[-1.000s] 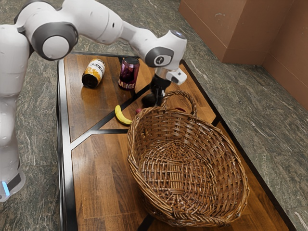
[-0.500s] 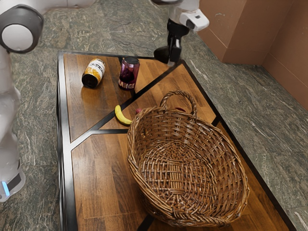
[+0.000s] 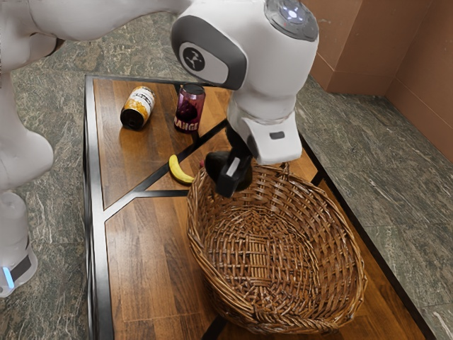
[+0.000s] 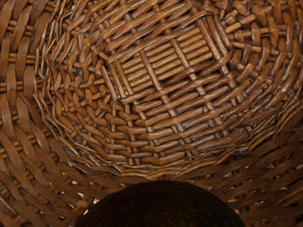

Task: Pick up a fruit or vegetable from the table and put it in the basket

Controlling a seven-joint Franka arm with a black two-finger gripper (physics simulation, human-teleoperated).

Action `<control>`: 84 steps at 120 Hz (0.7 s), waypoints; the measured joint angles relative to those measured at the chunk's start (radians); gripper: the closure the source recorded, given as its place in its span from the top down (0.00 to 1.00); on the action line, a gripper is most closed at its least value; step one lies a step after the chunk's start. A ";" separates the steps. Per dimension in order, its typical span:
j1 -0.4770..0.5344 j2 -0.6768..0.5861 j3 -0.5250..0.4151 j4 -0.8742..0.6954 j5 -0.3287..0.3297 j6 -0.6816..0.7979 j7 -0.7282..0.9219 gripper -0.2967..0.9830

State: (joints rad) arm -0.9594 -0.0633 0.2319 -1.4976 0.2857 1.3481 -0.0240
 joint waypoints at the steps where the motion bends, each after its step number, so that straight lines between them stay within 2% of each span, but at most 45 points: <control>1: -0.002 0.001 0.004 -0.006 -0.001 0.008 -0.004 0.50; 16: 0.009 0.015 0.053 -0.077 -0.004 0.162 -0.061 0.50; 35: 0.025 0.035 0.133 -0.211 -0.003 0.460 -0.119 0.49; 56: 0.078 0.109 0.187 -0.236 -0.002 0.698 -0.169 0.51; 66: 0.091 0.119 0.187 -0.263 -0.003 0.735 -0.189 0.51; 75: 0.068 0.098 0.179 -0.265 -0.004 0.676 -0.205 0.49; 84: 0.025 0.078 0.177 -0.246 -0.004 0.604 -0.218 0.51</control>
State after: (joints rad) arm -0.9342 0.0151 0.4084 -1.7440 0.2814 1.9525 -0.2424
